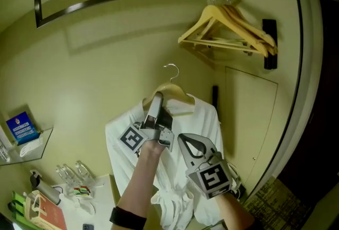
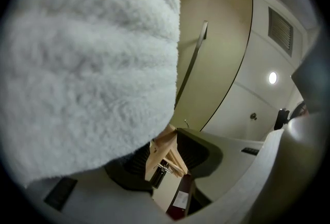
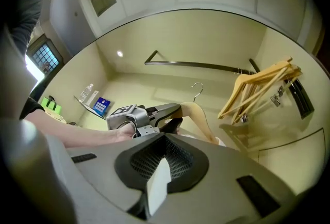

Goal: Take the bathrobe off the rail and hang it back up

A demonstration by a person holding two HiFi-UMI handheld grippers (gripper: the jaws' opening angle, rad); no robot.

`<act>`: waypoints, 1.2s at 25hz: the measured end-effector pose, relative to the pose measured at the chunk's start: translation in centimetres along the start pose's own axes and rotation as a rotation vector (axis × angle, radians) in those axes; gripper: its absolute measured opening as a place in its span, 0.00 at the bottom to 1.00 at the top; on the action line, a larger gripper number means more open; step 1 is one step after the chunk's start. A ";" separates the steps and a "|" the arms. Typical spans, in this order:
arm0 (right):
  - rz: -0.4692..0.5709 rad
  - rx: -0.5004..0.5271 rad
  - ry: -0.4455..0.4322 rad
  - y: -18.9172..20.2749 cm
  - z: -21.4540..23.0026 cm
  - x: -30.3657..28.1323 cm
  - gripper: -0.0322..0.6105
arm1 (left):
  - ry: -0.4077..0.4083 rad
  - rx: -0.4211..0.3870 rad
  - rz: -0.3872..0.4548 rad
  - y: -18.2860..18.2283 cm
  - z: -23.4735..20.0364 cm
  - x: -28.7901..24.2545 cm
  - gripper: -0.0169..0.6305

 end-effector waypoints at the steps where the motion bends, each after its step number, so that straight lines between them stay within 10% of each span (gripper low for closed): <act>1: 0.008 0.005 0.003 -0.7 0.3 -0.2 0.09 | 0.007 -0.002 -0.006 -0.1 0.6 -0.6 0.27; 30: 0.187 0.141 0.195 -14.0 11.0 -7.2 0.09 | 0.098 0.008 0.019 -8.3 9.5 -17.8 0.27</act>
Point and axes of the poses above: the fingertips, and each gripper's own axes: x backward along the fingers, z to its right, y out of its underside, the point moved 9 cm from there along x, backward along the fingers, and after that the axes turned 15 degrees about x, right-handed, at the moved point
